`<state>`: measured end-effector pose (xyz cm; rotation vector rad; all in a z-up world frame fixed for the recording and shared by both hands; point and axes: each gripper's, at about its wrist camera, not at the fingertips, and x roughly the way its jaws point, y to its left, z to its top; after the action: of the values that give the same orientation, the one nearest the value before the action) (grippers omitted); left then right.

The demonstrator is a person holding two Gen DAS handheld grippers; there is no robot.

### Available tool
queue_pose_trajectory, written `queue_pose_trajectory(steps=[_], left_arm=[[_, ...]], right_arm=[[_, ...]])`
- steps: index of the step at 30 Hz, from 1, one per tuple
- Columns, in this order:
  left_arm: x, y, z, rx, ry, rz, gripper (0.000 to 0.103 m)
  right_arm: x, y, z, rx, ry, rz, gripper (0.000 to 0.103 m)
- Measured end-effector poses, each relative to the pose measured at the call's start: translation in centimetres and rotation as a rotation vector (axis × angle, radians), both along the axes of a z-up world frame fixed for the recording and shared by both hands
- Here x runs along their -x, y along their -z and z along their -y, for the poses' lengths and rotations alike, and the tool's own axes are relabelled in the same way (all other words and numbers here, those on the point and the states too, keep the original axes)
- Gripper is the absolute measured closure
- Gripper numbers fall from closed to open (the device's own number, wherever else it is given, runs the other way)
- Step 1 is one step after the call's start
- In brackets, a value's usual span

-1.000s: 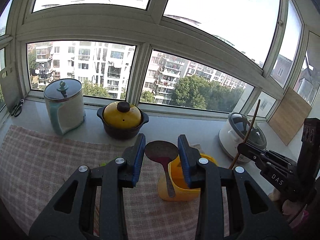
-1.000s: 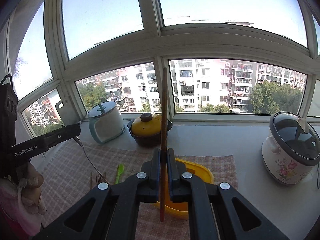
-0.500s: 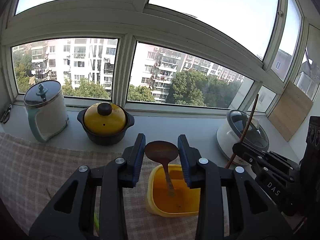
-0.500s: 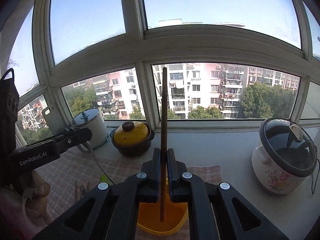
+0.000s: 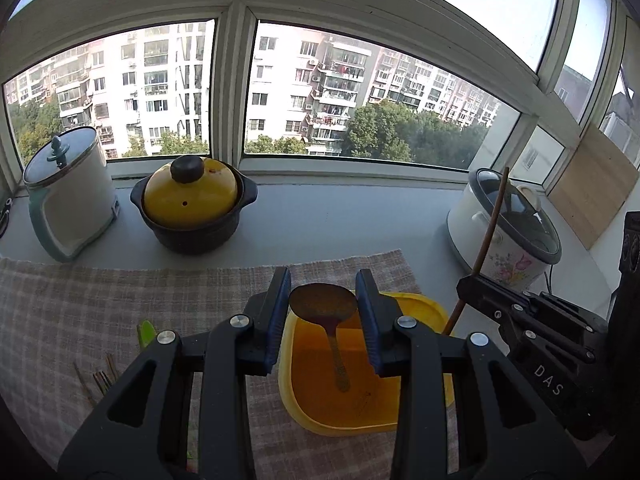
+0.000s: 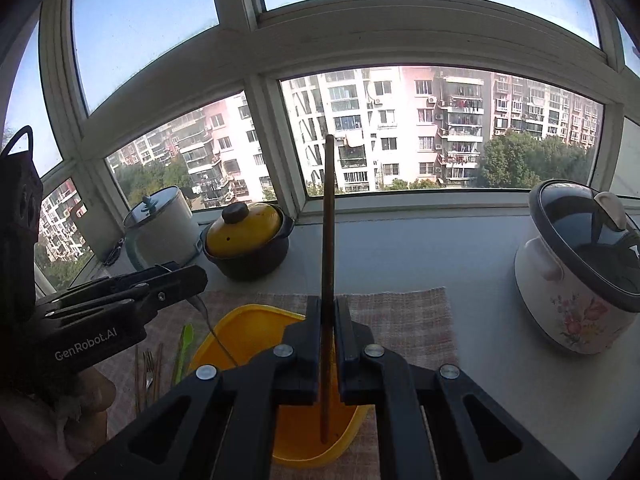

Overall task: Organize utensils
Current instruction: 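Open the left tool over the yellow bin while the right tool drops the chopstick in, then move both tools back from the bin to the remaining utensils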

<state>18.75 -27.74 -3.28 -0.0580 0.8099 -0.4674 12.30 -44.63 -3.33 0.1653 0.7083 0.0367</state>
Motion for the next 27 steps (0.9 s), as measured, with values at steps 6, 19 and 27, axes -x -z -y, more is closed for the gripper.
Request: queue_pose_trajectory(steps=[6,19,27], left_arm=[[0.2,0.0,0.2,-0.013,0.019,-0.011,0.069],[1.5,-1.0,-1.0,0.002,0.014,0.007,0.064],[2.8,-1.4,-3.4,0.005,0.017,0.006,0.064]], right_arm=[[0.2,1.0,0.1,-0.006,-0.006,-0.025,0.099],[2.5,0.1,0.0,0.015,0.034,0.004,0.049],[4.4,-0.7,-1.2,0.037,0.048,0.043,0.026]])
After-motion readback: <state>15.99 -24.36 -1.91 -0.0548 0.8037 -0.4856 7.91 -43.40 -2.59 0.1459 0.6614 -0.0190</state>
